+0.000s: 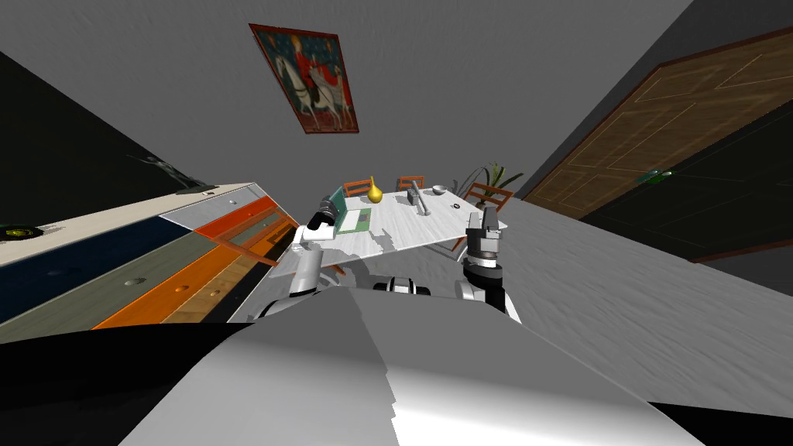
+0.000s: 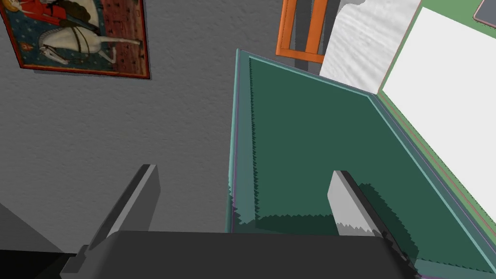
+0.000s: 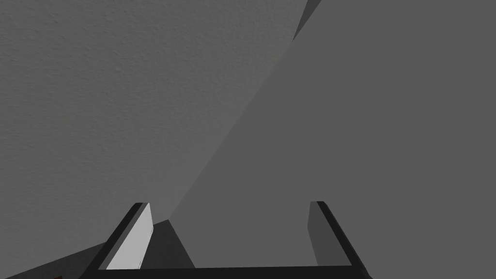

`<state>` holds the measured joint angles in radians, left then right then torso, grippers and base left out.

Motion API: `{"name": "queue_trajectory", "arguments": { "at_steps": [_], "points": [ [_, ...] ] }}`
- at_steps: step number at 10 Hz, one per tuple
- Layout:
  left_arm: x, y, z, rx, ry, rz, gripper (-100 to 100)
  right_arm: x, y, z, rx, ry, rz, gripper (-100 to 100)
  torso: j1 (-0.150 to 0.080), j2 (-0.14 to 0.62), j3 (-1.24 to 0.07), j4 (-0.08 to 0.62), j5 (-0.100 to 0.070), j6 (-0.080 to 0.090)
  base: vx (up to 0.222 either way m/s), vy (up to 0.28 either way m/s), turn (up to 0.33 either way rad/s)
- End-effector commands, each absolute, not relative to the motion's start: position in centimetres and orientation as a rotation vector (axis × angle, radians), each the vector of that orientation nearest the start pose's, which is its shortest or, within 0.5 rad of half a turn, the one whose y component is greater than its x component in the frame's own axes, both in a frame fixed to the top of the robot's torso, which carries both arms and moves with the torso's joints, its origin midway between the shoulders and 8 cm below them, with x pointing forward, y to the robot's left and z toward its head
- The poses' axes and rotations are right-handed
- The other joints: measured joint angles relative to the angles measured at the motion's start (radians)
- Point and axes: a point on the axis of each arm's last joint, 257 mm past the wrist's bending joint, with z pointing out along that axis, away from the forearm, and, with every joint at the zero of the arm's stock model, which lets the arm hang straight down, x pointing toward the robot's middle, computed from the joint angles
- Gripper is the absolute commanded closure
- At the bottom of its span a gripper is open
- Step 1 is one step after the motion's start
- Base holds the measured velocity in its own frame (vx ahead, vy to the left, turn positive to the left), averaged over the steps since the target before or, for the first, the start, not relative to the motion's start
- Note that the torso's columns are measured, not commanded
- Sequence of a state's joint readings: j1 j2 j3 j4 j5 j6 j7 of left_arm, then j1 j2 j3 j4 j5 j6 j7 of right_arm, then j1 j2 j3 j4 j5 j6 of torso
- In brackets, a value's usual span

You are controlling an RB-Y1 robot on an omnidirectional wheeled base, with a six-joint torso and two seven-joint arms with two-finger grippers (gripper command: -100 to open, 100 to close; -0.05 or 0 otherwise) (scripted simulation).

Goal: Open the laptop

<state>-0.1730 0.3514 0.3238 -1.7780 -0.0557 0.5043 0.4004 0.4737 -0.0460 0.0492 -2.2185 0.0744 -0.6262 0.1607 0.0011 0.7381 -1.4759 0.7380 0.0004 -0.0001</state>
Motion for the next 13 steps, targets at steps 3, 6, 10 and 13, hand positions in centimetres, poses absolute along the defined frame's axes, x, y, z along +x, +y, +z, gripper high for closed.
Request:
{"name": "queue_trajectory", "arguments": {
  "at_steps": [3,6,10,13],
  "points": [
    [56.0,47.4,-7.7,-1.461,0.868,-1.010,-100,33.9,-24.3,2.7,0.449,0.663,1.190,0,-0.006,-0.001,-0.001,0.000,-0.002,0.000,0.008,0.088,-0.046],
    [55.8,47.7,-8.2,-1.413,0.902,-0.960,100,33.9,-24.3,2.7,0.449,0.663,1.190,0,-0.003,0.000,0.000,0.000,-0.001,0.001,0.026,-0.002,-0.003],
    [55.6,48.2,-9.2,-1.322,0.970,-0.863,100,33.9,-24.3,2.7,0.449,0.663,1.190,0,-0.001,-0.005,-0.003,-0.004,0.002,0.003,0.025,-0.099,0.001],
    [55.4,48.4,-10.1,-1.251,1.022,-0.792,100,33.9,-24.3,2.7,0.449,0.663,1.190,0,0.000,-0.001,-0.001,0.000,0.000,0.000,0.024,-0.092,-0.006]
  ]
}}
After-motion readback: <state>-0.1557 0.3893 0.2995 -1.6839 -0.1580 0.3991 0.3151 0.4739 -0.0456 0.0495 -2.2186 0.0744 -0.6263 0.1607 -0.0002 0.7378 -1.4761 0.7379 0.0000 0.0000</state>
